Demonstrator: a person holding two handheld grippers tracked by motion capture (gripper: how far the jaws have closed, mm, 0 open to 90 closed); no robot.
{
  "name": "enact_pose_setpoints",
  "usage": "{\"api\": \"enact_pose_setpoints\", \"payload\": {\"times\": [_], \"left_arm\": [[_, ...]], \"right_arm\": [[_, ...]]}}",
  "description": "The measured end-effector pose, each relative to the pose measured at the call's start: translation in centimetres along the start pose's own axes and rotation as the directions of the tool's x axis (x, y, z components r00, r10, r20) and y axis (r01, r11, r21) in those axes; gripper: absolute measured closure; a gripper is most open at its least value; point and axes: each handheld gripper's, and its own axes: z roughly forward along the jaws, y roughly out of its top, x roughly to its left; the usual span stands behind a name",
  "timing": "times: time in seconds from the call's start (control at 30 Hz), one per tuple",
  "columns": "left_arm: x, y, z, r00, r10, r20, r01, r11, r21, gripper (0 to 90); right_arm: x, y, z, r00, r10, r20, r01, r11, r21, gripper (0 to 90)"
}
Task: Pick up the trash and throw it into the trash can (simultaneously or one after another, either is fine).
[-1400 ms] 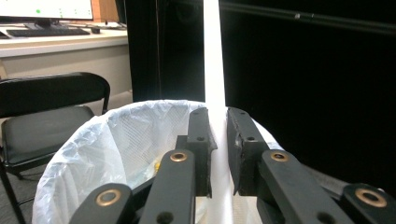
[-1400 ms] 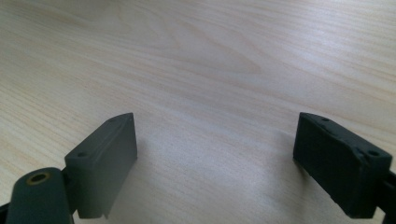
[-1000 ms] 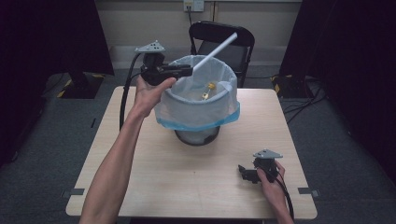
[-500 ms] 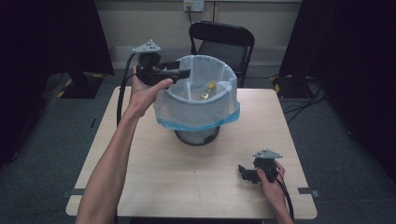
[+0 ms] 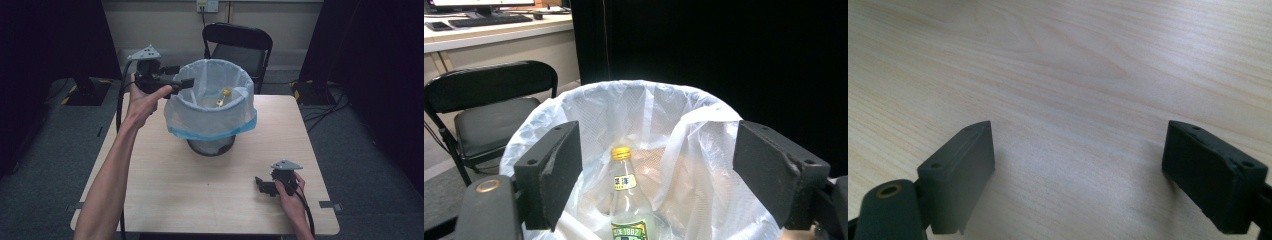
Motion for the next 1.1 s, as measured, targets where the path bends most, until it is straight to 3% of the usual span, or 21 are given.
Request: {"api": "enact_pose_setpoints", "payload": {"times": [0.27,0.67,0.83,1.1], "left_arm": [[1.1,-1.1,-1.9,0.9997,-0.024,0.008,0.024,0.9995,-0.020,17.9],[1.7,-2.1,-3.7,0.9977,0.002,-0.067,-0.004,0.9995,-0.031,23.2],[1.7,-2.6,-4.9,0.9966,-0.013,-0.081,0.009,0.9988,-0.048,23.0],[1.9,-3.8,-6.2,0.9957,-0.034,-0.086,0.033,0.9992,-0.022,21.6]], "right_arm": [[0.0,0.0,0.0,1.0000,0.000,0.000,0.000,1.000,0.000,12.7],[0.0,0.0,0.0,1.0000,0.000,0.000,0.000,1.000,0.000,12.7],[0.0,0.0,0.0,1.0000,0.000,0.000,0.000,1.000,0.000,12.7],[0.0,0.0,0.0,1.0000,0.000,0.000,0.000,1.000,0.000,12.7]]}}
